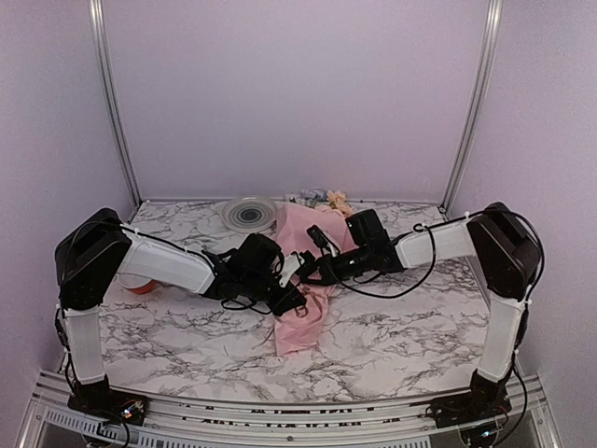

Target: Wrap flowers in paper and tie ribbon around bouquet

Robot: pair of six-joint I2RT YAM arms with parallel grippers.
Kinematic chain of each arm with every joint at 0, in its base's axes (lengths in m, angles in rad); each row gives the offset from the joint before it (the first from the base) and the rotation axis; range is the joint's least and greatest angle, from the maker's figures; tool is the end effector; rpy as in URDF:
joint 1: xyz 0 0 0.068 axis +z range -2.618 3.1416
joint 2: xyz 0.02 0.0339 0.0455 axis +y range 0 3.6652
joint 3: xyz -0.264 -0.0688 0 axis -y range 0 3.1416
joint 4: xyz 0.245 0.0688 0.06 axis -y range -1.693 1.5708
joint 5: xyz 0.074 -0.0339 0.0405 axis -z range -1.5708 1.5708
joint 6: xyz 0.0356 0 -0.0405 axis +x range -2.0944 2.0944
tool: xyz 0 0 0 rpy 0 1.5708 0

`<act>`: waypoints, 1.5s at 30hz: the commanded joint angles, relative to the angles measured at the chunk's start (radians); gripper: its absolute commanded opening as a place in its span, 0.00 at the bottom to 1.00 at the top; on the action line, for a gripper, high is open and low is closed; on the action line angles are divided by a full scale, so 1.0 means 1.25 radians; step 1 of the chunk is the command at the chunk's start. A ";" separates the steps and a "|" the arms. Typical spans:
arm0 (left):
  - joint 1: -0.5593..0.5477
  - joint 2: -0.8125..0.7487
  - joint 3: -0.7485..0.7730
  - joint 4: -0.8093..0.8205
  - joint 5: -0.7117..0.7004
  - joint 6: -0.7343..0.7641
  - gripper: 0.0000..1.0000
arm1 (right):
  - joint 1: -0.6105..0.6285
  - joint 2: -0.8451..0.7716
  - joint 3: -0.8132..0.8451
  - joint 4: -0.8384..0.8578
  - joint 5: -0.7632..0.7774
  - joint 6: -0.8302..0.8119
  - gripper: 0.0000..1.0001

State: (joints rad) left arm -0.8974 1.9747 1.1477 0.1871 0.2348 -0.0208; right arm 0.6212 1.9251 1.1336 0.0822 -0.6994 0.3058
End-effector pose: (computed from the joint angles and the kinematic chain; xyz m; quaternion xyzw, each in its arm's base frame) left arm 0.2560 -0.3342 0.1517 0.4242 0.7813 -0.2914 0.3532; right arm 0.3146 0.2534 0.1630 -0.2753 0.8206 0.4539 0.2117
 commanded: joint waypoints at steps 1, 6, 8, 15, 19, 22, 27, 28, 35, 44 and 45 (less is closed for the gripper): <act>0.004 -0.019 -0.010 0.018 0.010 0.000 0.11 | 0.017 0.047 0.021 -0.030 -0.047 -0.024 0.08; 0.004 -0.018 -0.010 0.018 0.016 -0.001 0.10 | 0.013 0.045 0.024 -0.047 -0.033 -0.041 0.08; 0.004 -0.021 -0.012 0.021 0.015 0.000 0.08 | 0.006 0.034 0.026 -0.057 -0.028 -0.047 0.09; 0.004 -0.015 -0.008 0.025 0.010 0.002 0.02 | -0.006 -0.036 -0.019 -0.052 -0.006 -0.029 0.13; 0.005 -0.019 -0.011 0.026 0.000 0.000 0.00 | -0.006 -0.098 -0.061 -0.047 0.035 -0.012 0.15; 0.011 -0.028 -0.018 0.036 0.004 -0.009 0.00 | -0.004 -0.130 -0.104 -0.061 0.094 -0.010 0.16; 0.024 -0.039 -0.028 0.064 0.030 -0.032 0.00 | 0.011 -0.128 -0.139 -0.072 0.119 -0.007 0.20; 0.025 -0.038 -0.028 0.066 0.032 -0.033 0.00 | 0.019 -0.124 -0.141 -0.071 0.123 -0.004 0.20; 0.026 -0.042 -0.035 0.077 0.037 -0.041 0.00 | 0.039 -0.091 -0.144 -0.036 0.137 0.016 0.24; 0.026 -0.050 -0.040 0.080 0.041 -0.038 0.00 | 0.041 -0.077 -0.148 -0.041 0.129 0.011 0.11; 0.026 -0.051 -0.039 0.080 0.045 -0.036 0.00 | 0.041 -0.077 -0.148 -0.041 0.128 0.011 0.07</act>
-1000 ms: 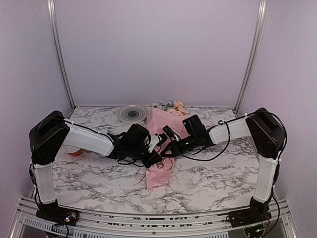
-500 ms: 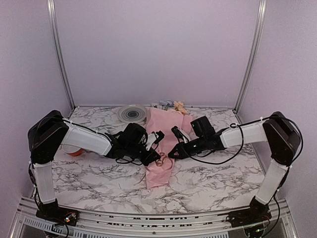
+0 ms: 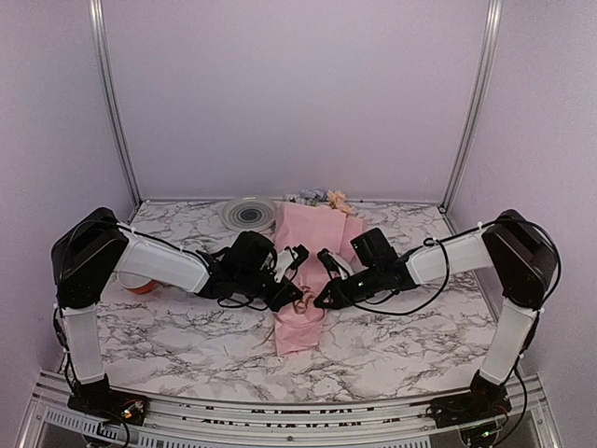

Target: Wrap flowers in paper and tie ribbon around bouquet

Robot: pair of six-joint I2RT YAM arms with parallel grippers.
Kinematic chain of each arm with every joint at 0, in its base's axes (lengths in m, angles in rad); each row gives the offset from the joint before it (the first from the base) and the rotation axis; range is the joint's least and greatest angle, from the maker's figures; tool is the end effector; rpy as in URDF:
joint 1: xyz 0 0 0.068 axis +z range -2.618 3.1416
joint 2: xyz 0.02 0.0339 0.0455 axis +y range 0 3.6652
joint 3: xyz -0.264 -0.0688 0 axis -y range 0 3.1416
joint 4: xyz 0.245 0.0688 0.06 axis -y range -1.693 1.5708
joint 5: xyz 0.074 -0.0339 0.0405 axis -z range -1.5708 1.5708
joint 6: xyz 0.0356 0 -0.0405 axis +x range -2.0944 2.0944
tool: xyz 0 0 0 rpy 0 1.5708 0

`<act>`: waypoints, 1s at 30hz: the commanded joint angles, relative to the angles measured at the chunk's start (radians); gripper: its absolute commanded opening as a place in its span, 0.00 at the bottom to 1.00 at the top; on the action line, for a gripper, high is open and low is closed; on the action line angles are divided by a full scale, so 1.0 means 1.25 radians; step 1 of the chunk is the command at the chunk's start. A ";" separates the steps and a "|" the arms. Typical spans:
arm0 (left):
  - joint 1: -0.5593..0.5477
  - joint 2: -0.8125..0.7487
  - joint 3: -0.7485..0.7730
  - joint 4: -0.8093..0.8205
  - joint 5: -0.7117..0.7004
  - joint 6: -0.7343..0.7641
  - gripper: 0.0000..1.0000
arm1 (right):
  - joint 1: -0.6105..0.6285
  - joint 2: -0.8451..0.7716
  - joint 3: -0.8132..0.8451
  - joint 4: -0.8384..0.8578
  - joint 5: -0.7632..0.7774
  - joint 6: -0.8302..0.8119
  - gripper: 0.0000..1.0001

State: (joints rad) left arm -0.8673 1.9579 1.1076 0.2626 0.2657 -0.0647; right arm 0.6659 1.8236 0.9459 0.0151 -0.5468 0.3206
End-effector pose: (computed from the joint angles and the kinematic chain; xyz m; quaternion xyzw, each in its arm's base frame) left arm 0.2623 -0.3237 0.1534 0.3989 0.7800 -0.3145 0.3655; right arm 0.2690 0.2349 0.1397 -0.2474 0.8736 0.3811 0.1742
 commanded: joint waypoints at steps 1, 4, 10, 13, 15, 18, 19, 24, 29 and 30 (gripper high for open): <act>0.002 -0.038 -0.007 0.020 0.024 0.001 0.00 | 0.005 0.003 0.004 0.012 0.003 -0.001 0.05; 0.002 -0.039 -0.009 0.021 0.023 0.007 0.00 | 0.003 -0.014 0.012 0.013 -0.034 -0.008 0.04; 0.002 -0.036 -0.011 0.021 0.018 0.011 0.00 | -0.029 -0.078 0.003 -0.008 -0.019 -0.009 0.07; 0.002 -0.035 -0.010 0.021 0.018 0.011 0.00 | -0.030 -0.067 -0.002 -0.013 -0.004 -0.009 0.11; 0.002 -0.036 -0.011 0.021 0.018 0.012 0.00 | -0.027 -0.053 -0.001 -0.011 -0.003 -0.006 0.14; 0.002 -0.037 -0.012 0.021 0.017 0.014 0.00 | -0.016 -0.040 0.006 -0.016 0.007 -0.010 0.18; 0.002 -0.038 -0.012 0.021 0.018 0.014 0.00 | -0.011 -0.036 0.008 -0.020 0.008 -0.012 0.19; 0.002 -0.037 -0.011 0.021 0.018 0.016 0.00 | 0.008 -0.013 0.010 -0.027 -0.004 -0.013 0.20; 0.002 -0.040 -0.014 0.021 0.019 0.017 0.00 | 0.012 -0.008 0.010 -0.034 0.005 -0.014 0.14; 0.002 -0.040 -0.014 0.021 0.020 0.018 0.00 | 0.012 -0.008 0.012 -0.035 0.005 -0.013 0.08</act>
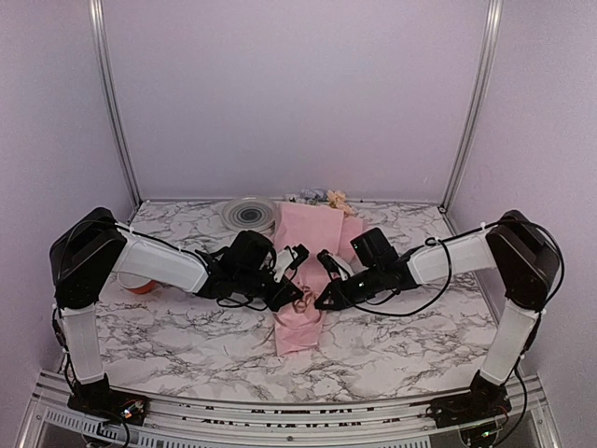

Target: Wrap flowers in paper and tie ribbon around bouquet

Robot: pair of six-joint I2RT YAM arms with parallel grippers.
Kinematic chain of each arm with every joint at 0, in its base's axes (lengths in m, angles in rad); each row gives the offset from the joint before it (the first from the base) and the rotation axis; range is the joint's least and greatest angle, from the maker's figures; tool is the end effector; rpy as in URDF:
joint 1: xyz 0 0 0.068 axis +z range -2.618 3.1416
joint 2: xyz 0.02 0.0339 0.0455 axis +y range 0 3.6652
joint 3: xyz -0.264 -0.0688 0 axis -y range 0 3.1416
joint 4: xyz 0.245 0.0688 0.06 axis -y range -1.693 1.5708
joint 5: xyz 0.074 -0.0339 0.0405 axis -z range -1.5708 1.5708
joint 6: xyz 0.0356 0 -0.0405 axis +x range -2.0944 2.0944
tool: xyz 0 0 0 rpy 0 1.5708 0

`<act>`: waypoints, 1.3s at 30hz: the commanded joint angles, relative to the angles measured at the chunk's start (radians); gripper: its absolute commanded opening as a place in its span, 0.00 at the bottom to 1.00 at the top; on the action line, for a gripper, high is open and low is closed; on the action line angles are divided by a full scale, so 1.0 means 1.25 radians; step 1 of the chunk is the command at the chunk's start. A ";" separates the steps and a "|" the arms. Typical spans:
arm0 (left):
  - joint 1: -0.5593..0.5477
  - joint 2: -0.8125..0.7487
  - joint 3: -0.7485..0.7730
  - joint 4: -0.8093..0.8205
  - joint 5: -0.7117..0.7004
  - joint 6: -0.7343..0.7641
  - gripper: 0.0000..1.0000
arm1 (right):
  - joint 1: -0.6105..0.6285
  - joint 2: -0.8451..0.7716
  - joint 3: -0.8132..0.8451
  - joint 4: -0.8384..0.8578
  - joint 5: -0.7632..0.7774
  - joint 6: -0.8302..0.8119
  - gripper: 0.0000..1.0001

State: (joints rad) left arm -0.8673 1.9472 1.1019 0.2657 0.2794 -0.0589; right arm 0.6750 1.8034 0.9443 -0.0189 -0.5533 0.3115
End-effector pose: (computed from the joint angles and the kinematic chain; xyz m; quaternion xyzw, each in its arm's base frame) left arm 0.2610 -0.3229 0.1563 0.4035 0.7749 -0.3200 0.3666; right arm 0.2638 0.2351 0.1438 -0.2548 0.8732 0.3809 0.1660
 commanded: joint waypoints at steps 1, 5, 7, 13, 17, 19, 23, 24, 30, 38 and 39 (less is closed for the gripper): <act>0.002 -0.032 -0.009 0.018 0.011 0.014 0.00 | 0.005 0.010 0.015 -0.006 0.010 -0.006 0.03; 0.002 -0.038 -0.010 0.018 0.010 0.019 0.00 | 0.005 0.029 0.037 0.007 -0.001 -0.005 0.00; 0.002 -0.043 -0.012 0.018 0.005 0.022 0.00 | 0.005 0.038 0.053 0.015 -0.005 -0.002 0.00; 0.002 -0.057 -0.020 0.018 -0.014 0.028 0.00 | 0.005 0.046 0.079 0.032 -0.012 -0.002 0.00; 0.002 -0.056 -0.018 0.018 -0.017 0.030 0.00 | 0.005 0.045 0.086 0.041 -0.014 -0.003 0.00; 0.002 -0.057 -0.018 0.018 -0.017 0.030 0.00 | 0.005 0.047 0.091 0.044 -0.015 -0.001 0.00; 0.002 -0.060 -0.019 0.018 -0.020 0.031 0.00 | 0.005 0.052 0.096 0.050 -0.020 0.004 0.00; 0.002 -0.061 -0.019 0.018 -0.022 0.032 0.00 | 0.005 0.054 0.098 0.053 -0.021 0.005 0.00; 0.002 -0.068 -0.023 0.018 -0.038 0.038 0.00 | 0.005 0.049 0.092 0.062 -0.047 0.006 0.00; 0.002 -0.072 -0.023 0.018 -0.023 0.041 0.00 | 0.004 0.070 0.109 0.088 -0.041 0.023 0.00; 0.002 -0.073 -0.025 0.018 -0.022 0.041 0.00 | 0.004 0.072 0.110 0.095 -0.040 0.024 0.00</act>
State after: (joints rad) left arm -0.8673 1.8957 1.0832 0.2668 0.2432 -0.0193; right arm 0.6762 1.8679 1.0378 0.0502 -0.6003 0.3222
